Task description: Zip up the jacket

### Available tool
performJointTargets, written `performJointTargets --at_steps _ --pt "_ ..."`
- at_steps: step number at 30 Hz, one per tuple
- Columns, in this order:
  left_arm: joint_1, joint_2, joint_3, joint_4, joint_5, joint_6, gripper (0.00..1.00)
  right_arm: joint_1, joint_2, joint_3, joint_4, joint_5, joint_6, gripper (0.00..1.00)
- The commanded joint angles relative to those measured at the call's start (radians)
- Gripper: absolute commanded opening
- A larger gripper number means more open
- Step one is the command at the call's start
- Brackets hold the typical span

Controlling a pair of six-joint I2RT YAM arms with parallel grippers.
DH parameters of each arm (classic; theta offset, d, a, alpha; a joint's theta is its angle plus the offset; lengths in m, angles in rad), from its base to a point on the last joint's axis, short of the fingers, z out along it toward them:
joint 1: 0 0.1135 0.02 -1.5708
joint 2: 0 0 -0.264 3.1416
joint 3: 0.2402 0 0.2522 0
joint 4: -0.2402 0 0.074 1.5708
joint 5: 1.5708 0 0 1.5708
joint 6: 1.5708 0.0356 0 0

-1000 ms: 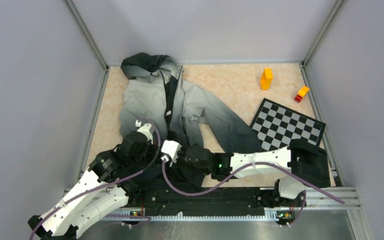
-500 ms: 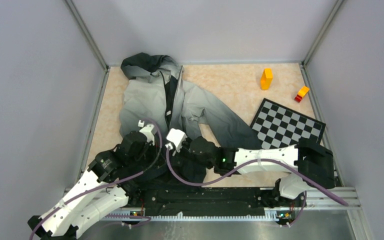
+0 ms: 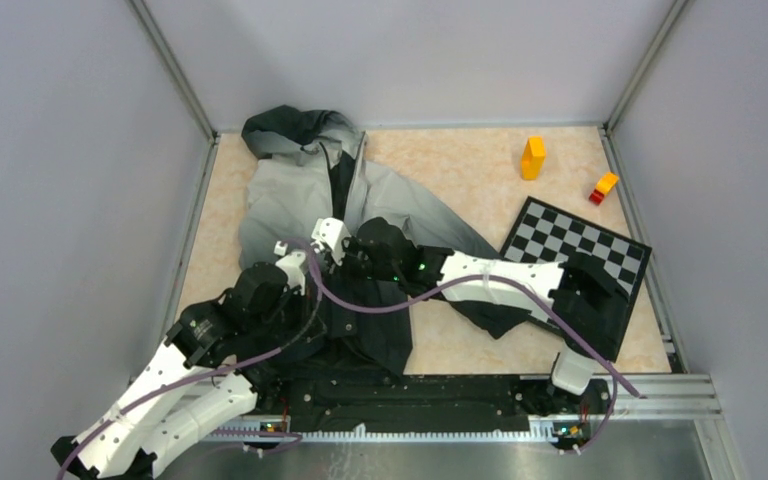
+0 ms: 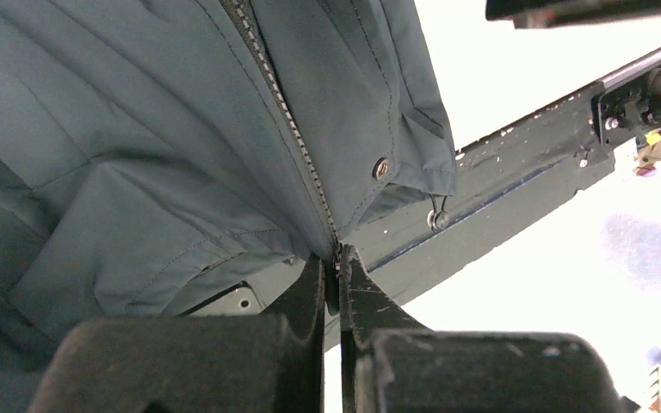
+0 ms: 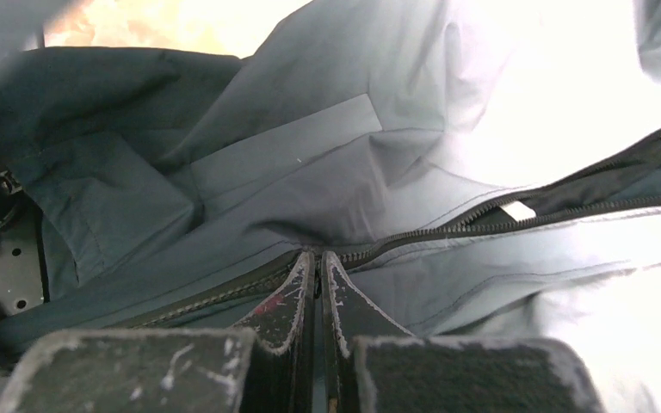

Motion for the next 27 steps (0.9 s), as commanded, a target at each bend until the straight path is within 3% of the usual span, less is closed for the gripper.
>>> performJointTargets --at_steps 1,10,18,21,27 --pt "-0.004 -0.016 0.053 -0.131 0.062 0.025 0.00 -0.086 0.068 0.111 -0.052 -0.081 -0.039 0.00" --pt "-0.004 -0.079 0.106 -0.213 0.028 0.011 0.00 -0.146 0.203 0.290 -0.146 -0.250 -0.045 0.00" --pt "-0.004 -0.123 0.121 -0.205 0.018 -0.006 0.00 -0.144 0.216 0.222 -0.158 -0.568 0.023 0.00" --pt "-0.004 -0.120 0.109 -0.203 0.035 -0.003 0.00 -0.145 0.231 0.187 -0.127 -0.401 0.068 0.00" --pt "-0.004 -0.112 0.089 -0.189 0.079 0.002 0.00 -0.149 0.334 0.293 -0.106 0.058 0.060 0.00"
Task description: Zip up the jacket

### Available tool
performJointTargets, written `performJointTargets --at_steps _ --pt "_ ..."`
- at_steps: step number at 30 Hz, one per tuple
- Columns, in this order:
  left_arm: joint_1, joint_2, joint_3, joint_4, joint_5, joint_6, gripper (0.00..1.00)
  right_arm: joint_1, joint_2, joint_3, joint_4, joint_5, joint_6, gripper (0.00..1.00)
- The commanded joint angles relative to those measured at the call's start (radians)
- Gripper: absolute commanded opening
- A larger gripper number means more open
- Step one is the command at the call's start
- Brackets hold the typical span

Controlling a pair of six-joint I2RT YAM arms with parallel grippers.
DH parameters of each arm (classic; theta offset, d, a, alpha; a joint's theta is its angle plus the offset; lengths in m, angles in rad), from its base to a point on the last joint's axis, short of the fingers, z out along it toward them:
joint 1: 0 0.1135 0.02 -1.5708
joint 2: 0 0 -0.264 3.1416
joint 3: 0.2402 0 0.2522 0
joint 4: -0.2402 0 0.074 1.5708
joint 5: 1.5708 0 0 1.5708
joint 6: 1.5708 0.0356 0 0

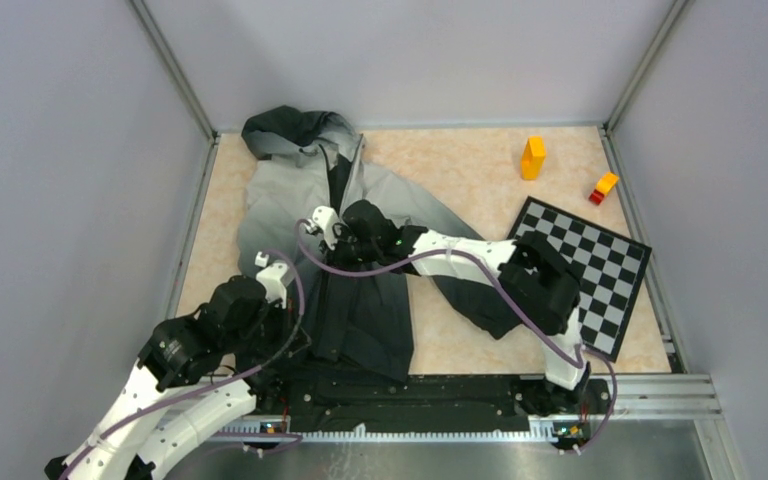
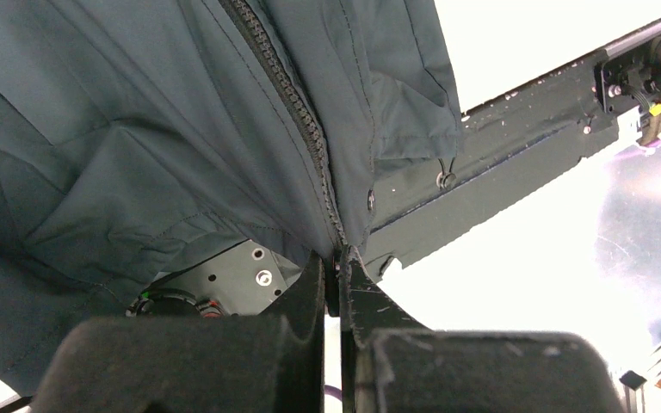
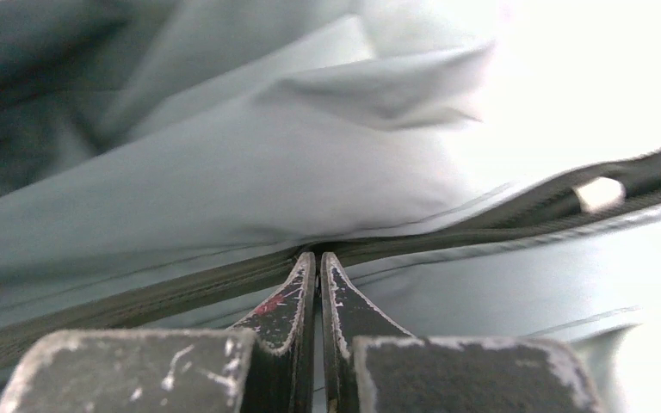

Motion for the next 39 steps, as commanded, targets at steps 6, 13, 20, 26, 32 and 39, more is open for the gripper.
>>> performJointTargets --at_steps 6,13,20,26,32,39 --pt "-0.005 -0.001 0.005 -0.019 0.101 -0.014 0.00 -0.064 0.198 0.251 0.074 0.475 -0.123 0.00" --pt "-0.005 -0.016 -0.016 0.009 0.151 -0.029 0.00 -0.131 0.322 0.406 0.129 0.524 -0.247 0.00" --pt "-0.005 -0.028 -0.011 -0.012 0.178 -0.028 0.00 -0.201 0.527 0.711 0.120 0.534 -0.329 0.00" --pt "-0.005 -0.049 -0.021 -0.033 0.212 -0.032 0.00 -0.259 0.714 1.011 0.146 0.547 -0.371 0.00" --pt "-0.005 -0.050 -0.054 -0.002 0.310 -0.006 0.00 -0.304 0.802 1.114 0.299 0.503 -0.374 0.00" --pt "-0.006 -0.012 -0.113 -0.042 0.363 0.029 0.00 -0.371 0.867 1.224 0.442 0.450 -0.297 0.00"
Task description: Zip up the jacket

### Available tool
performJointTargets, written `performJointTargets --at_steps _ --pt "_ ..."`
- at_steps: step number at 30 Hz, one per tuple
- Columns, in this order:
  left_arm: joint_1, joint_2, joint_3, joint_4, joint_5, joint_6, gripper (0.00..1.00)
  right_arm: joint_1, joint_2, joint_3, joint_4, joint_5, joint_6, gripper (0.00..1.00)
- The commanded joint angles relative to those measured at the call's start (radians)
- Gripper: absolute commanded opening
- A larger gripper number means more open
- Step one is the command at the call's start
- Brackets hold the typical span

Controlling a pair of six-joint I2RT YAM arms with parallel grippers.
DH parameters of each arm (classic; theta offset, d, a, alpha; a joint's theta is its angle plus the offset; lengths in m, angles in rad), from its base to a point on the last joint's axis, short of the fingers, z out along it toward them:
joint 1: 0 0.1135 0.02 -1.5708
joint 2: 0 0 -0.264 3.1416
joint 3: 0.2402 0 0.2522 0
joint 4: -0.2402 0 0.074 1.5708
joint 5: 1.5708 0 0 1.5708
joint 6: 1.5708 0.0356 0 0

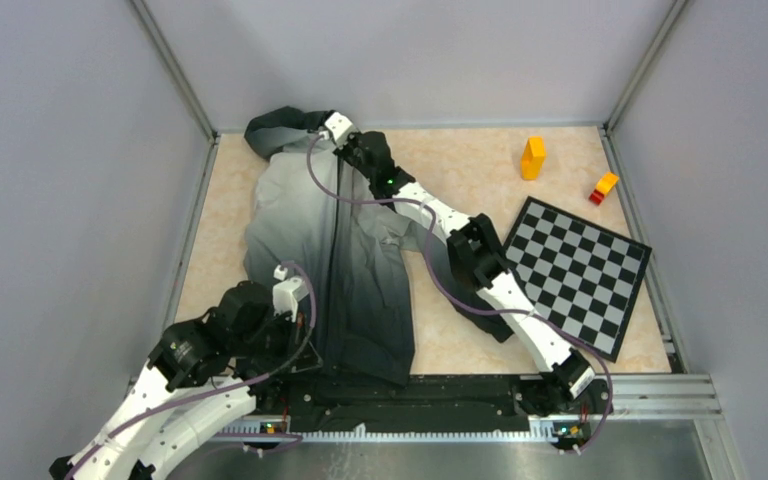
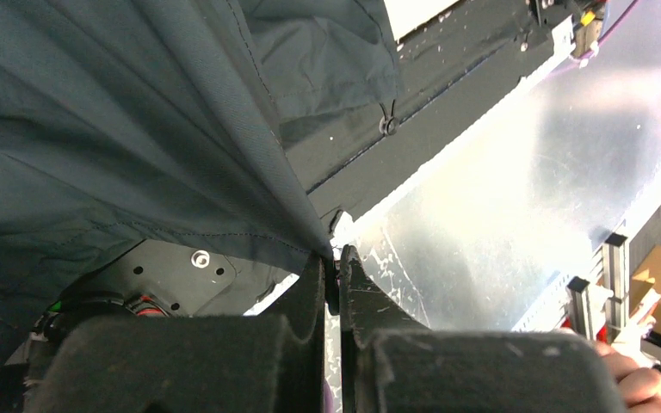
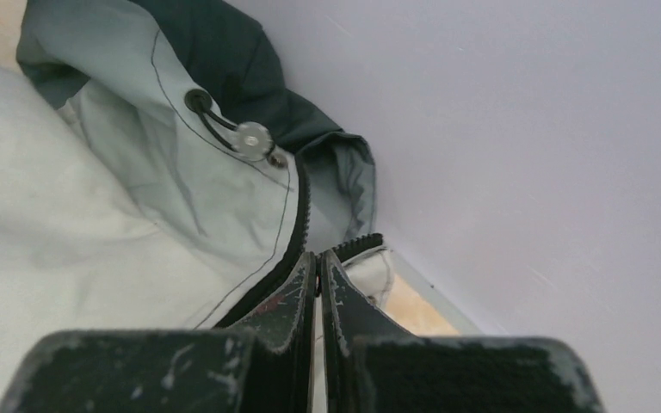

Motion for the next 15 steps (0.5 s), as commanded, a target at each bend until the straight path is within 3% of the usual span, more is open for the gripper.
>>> performJointTargets --at_steps 1,15 --pt "-0.006 0.031 -0.035 -0.078 0.131 0.018 0.00 -0.083 0.010 0.088 0.194 -0.008 0.048 0.00" --pt "-0.006 0.060 -0.034 -0.105 0.083 -0.042 0.00 -0.148 0.033 0.143 0.351 -0.119 0.115 0.00"
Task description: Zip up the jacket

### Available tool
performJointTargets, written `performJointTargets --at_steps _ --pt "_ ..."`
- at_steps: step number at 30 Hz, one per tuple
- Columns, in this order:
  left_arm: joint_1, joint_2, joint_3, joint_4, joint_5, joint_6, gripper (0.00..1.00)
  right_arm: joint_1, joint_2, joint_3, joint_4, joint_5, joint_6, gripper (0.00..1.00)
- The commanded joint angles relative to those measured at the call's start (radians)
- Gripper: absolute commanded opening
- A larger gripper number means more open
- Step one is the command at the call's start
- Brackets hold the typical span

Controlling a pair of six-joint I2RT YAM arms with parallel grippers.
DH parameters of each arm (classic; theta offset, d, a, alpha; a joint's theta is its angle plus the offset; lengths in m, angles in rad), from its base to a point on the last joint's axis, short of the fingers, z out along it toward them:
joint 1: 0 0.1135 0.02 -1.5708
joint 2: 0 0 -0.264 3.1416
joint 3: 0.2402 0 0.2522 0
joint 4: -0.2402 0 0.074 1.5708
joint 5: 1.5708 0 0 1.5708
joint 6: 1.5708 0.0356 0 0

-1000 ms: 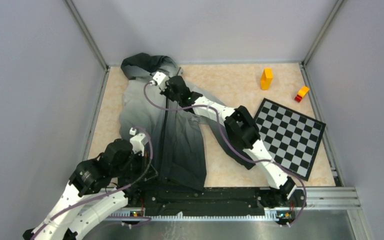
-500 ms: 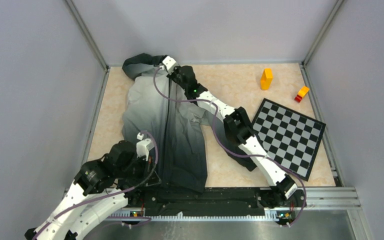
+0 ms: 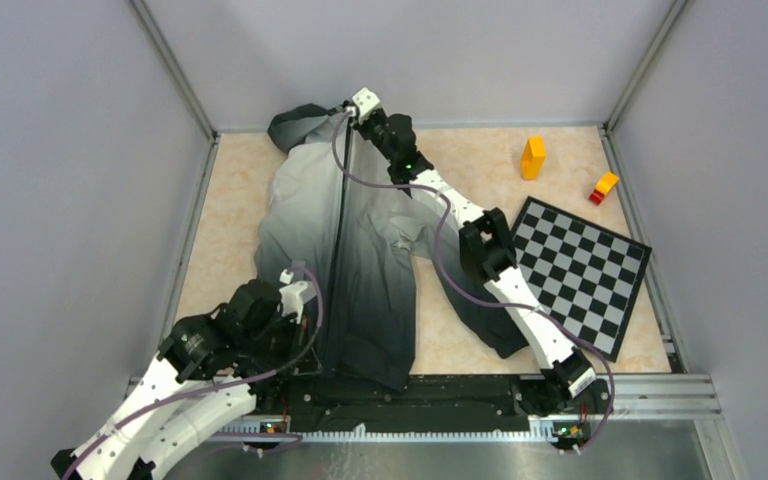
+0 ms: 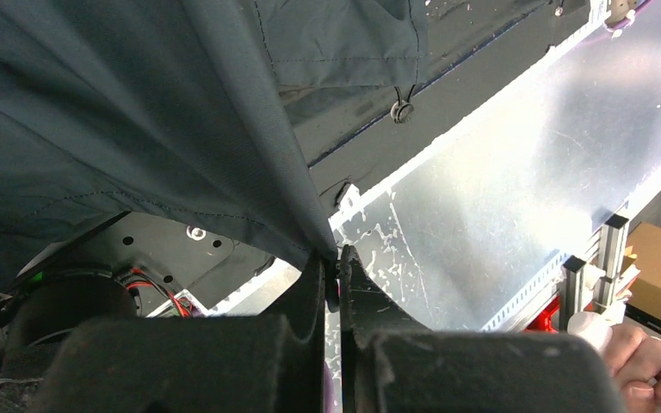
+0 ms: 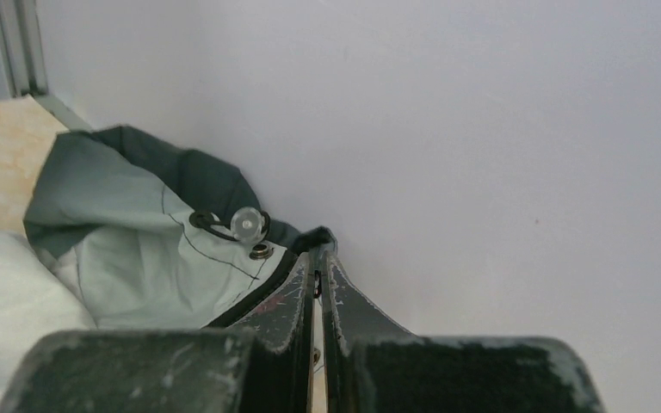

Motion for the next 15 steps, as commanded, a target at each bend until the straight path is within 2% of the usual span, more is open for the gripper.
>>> performJointTargets --at_steps 1,4,5,6,8,10,12,15 --pt "-0.005 0.017 0.004 -0.062 0.056 -0.035 0.00 -0.046 0.014 0.072 0.153 0.004 0.023 0.00" --pt "-0.005 0.036 0.001 -0.009 0.039 -0.046 0.00 -0.046 0.002 0.052 0.143 -0.012 0.037 0.00" --pt "-0.005 0.045 0.001 0.012 0.033 -0.049 0.06 -0.046 -0.004 0.035 0.147 -0.014 0.044 0.00" --pt "-0.005 0.055 0.005 0.034 0.029 -0.051 0.11 -0.045 -0.009 0.021 0.148 -0.009 0.054 0.06" --pt "-0.005 0.074 0.027 0.066 0.006 -0.059 0.28 -0.042 -0.016 0.015 0.119 0.002 0.070 0.38" --pt "-0.005 0.086 0.053 0.086 -0.010 -0.059 0.45 -0.039 -0.044 0.001 0.078 0.021 0.086 0.63" --pt "-0.005 0.088 0.078 0.101 -0.015 -0.056 0.59 -0.035 -0.097 -0.046 0.036 0.030 0.100 0.74" --pt "-0.005 0.069 0.104 0.150 -0.012 -0.055 0.69 -0.024 -0.207 -0.131 -0.067 0.069 0.126 0.82"
